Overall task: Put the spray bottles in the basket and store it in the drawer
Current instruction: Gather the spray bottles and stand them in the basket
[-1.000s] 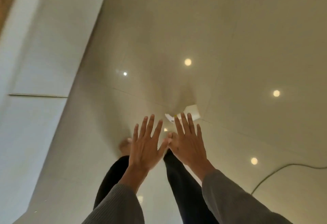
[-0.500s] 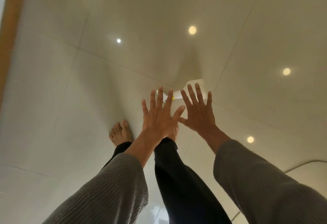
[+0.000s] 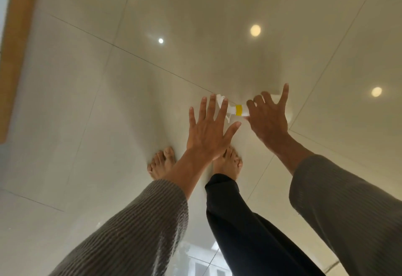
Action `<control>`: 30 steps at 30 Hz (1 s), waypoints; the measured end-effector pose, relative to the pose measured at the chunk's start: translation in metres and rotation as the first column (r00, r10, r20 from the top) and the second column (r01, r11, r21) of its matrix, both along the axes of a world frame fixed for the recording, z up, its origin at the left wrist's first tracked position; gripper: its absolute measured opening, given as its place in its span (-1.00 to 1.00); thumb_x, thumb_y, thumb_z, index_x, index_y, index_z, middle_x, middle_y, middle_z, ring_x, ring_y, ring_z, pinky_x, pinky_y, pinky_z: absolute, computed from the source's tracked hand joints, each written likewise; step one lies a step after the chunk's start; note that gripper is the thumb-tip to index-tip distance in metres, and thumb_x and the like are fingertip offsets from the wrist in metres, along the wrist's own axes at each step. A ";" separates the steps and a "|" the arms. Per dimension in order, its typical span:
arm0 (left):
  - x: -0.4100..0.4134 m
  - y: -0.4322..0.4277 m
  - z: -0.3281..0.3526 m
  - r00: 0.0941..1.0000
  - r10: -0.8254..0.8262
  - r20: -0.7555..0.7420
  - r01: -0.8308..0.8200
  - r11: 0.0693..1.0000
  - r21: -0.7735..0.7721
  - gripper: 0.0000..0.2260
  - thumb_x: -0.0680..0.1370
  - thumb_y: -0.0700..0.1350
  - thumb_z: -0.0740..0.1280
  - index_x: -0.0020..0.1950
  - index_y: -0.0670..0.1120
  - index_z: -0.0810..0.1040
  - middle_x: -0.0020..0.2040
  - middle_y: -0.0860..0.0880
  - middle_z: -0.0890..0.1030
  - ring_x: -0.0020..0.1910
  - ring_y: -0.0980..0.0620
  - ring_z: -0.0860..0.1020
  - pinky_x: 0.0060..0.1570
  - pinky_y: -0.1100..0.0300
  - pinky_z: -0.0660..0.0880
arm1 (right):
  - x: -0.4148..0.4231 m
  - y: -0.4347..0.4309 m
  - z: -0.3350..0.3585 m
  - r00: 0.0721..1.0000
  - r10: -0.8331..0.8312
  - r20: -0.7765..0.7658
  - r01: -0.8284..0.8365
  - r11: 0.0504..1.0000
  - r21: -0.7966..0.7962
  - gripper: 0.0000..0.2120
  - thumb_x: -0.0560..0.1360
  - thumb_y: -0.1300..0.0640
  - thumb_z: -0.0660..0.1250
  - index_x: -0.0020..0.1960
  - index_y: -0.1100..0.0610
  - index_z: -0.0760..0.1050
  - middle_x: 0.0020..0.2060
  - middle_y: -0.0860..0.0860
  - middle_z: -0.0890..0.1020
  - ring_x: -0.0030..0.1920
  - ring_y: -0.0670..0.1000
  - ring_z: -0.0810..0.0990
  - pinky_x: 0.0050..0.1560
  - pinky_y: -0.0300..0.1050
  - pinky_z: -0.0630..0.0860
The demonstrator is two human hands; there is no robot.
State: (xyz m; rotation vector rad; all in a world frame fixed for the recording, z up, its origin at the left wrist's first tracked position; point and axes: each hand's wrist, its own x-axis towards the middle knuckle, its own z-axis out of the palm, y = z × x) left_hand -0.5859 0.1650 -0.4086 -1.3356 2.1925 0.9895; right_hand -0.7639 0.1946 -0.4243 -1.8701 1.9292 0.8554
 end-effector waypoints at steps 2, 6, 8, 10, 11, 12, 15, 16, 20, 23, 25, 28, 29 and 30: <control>0.008 -0.001 0.017 1.000 0.003 -0.006 -0.003 1.000 -0.019 -0.34 0.59 0.33 -0.16 0.62 0.07 -0.17 0.64 -0.09 -0.16 0.61 -0.11 -0.19 0.53 -0.20 -0.22 | 0.008 -0.004 0.018 0.999 -0.031 0.019 0.031 1.000 0.000 -0.65 0.59 -0.09 0.28 0.24 0.13 0.50 0.14 0.09 0.61 0.31 0.14 0.49 0.44 0.54 -0.05; 0.029 -0.006 0.060 0.997 0.065 -0.043 -0.067 0.997 -0.045 -0.33 0.60 0.33 -0.10 0.62 0.06 -0.17 0.64 -0.09 -0.14 0.61 -0.11 -0.15 0.54 -0.19 -0.14 | 0.033 -0.013 0.065 0.994 -0.056 0.089 0.064 0.994 -0.090 -0.61 0.58 -0.13 0.28 0.23 0.13 0.51 0.13 0.09 0.63 0.25 0.13 0.55 0.46 0.51 -0.03; 0.042 -0.007 0.088 0.981 0.161 -0.103 -0.167 0.985 -0.048 -0.31 0.59 0.33 -0.10 0.62 0.04 -0.18 0.64 -0.08 -0.11 0.62 -0.09 -0.12 0.56 -0.17 -0.04 | 0.047 -0.019 0.092 0.988 -0.062 0.139 0.082 0.987 -0.139 -0.62 0.58 -0.13 0.27 0.22 0.12 0.52 0.10 0.06 0.65 0.22 0.11 0.57 0.46 0.50 -0.03; 0.057 -0.006 0.117 0.946 0.275 -0.172 -0.288 0.956 -0.055 -0.28 0.58 0.33 -0.06 0.62 0.00 -0.16 0.64 -0.08 -0.07 0.62 -0.07 -0.05 0.56 -0.11 0.08 | 0.064 -0.025 0.121 0.979 -0.067 0.192 0.102 0.978 -0.181 -0.64 0.59 -0.13 0.25 0.22 0.10 0.53 0.05 0.02 0.66 0.17 0.07 0.59 0.47 0.49 -0.02; 0.065 -0.004 0.132 0.924 0.327 -0.198 -0.344 0.937 -0.056 -0.26 0.58 0.34 -0.04 0.62 -0.01 -0.16 0.64 -0.08 -0.05 0.62 -0.05 -0.02 0.55 -0.07 0.13 | 0.072 -0.029 0.135 0.973 -0.071 0.222 0.116 0.973 -0.197 -0.64 0.59 -0.14 0.24 0.22 0.08 0.53 0.03 -0.01 0.66 0.15 0.05 0.61 0.47 0.48 -0.02; 0.074 -0.002 0.146 0.900 0.379 -0.215 -0.398 0.916 -0.052 -0.25 0.57 0.34 0.00 0.62 -0.02 -0.16 0.64 -0.07 -0.03 0.61 -0.03 0.00 0.54 -0.04 0.17 | 0.081 -0.033 0.150 0.965 -0.071 0.251 0.126 0.969 -0.211 -0.64 0.60 -0.15 0.24 0.23 0.06 0.52 0.01 -0.04 0.66 0.13 0.03 0.62 0.48 0.46 -0.02; 0.101 0.009 0.190 0.821 0.533 -0.202 -0.549 0.836 -0.024 -0.20 0.55 0.35 0.11 0.61 0.03 -0.19 0.64 0.03 -0.02 0.60 0.04 0.04 0.46 -0.05 0.32 | 0.110 -0.040 0.195 0.922 -0.048 0.383 0.149 0.960 -0.238 -0.64 0.59 -0.15 0.26 0.26 0.05 0.51 0.04 -0.06 0.68 0.14 0.00 0.64 0.48 0.44 0.00; 0.110 0.013 0.204 0.794 0.574 -0.199 -0.588 0.809 -0.015 -0.19 0.55 0.35 0.15 0.61 0.05 -0.18 0.64 0.06 -0.01 0.59 0.06 0.06 0.44 -0.04 0.35 | 0.120 -0.043 0.209 0.896 -0.045 0.442 0.167 0.956 -0.242 -0.63 0.59 -0.15 0.27 0.28 0.06 0.50 0.07 -0.05 0.68 0.16 0.00 0.64 0.48 0.43 0.00; 0.139 0.029 0.258 0.667 0.690 -0.280 -0.718 0.696 0.004 -0.15 0.48 0.41 0.18 0.61 0.09 -0.12 0.61 0.11 0.07 0.56 0.12 0.11 0.39 0.16 0.26 | 0.161 -0.053 0.264 0.722 -0.098 0.685 0.235 0.966 -0.109 -0.55 0.61 -0.19 0.21 0.37 0.06 0.43 0.18 -0.06 0.64 0.25 -0.03 0.59 0.55 0.21 0.10; 0.157 0.035 0.291 0.563 0.750 -0.346 -0.788 0.614 0.047 -0.14 0.44 0.46 0.16 0.61 0.12 -0.06 0.57 0.22 0.09 0.56 0.17 0.10 0.50 -0.05 0.25 | 0.192 -0.058 0.299 0.577 -0.126 0.807 0.261 0.965 -0.036 -0.58 0.59 -0.18 0.25 0.34 0.04 0.43 0.04 -0.12 0.63 0.08 -0.06 0.61 0.26 -0.11 0.48; 0.170 0.038 0.308 0.490 0.783 -0.383 -0.828 0.555 0.074 -0.16 0.43 0.43 0.22 0.59 0.12 0.04 0.54 0.24 0.15 0.54 0.22 0.14 0.51 -0.02 0.25 | 0.210 -0.060 0.320 0.513 -0.120 0.850 0.267 0.963 -0.025 -0.61 0.58 -0.17 0.28 0.31 0.02 0.45 -0.03 -0.22 0.60 -0.01 -0.17 0.60 -0.01 -0.40 0.47; 0.193 0.044 0.330 0.381 0.814 -0.439 -0.876 0.470 0.111 -0.22 0.41 0.41 0.29 0.55 0.21 0.10 0.51 0.27 0.20 0.49 0.34 0.17 0.46 0.26 0.22 | 0.233 -0.061 0.349 0.432 -0.081 0.898 0.265 0.963 -0.040 -0.68 0.58 -0.09 0.34 0.28 0.00 0.47 -0.18 -0.40 0.56 -0.19 -0.33 0.57 -0.20 -0.51 0.43; 0.202 0.047 0.338 0.354 0.822 -0.446 -0.886 0.448 0.123 -0.22 0.40 0.42 0.29 0.55 0.21 0.12 0.52 0.25 0.23 0.48 0.33 0.20 0.45 0.28 0.24 | 0.242 -0.061 0.360 0.410 -0.070 0.909 0.257 0.965 -0.041 -0.69 0.58 -0.08 0.35 0.28 -0.01 0.47 -0.17 -0.44 0.55 -0.24 -0.36 0.56 -0.23 -0.52 0.42; 0.210 0.048 0.345 0.330 0.828 -0.452 -0.893 0.430 0.135 -0.22 0.40 0.42 0.29 0.55 0.20 0.15 0.52 0.23 0.27 0.48 0.30 0.24 0.44 0.25 0.27 | 0.251 -0.061 0.371 0.393 -0.059 0.918 0.246 0.968 -0.043 -0.68 0.57 -0.09 0.34 0.28 -0.03 0.45 -0.14 -0.47 0.54 -0.25 -0.38 0.55 -0.25 -0.53 0.41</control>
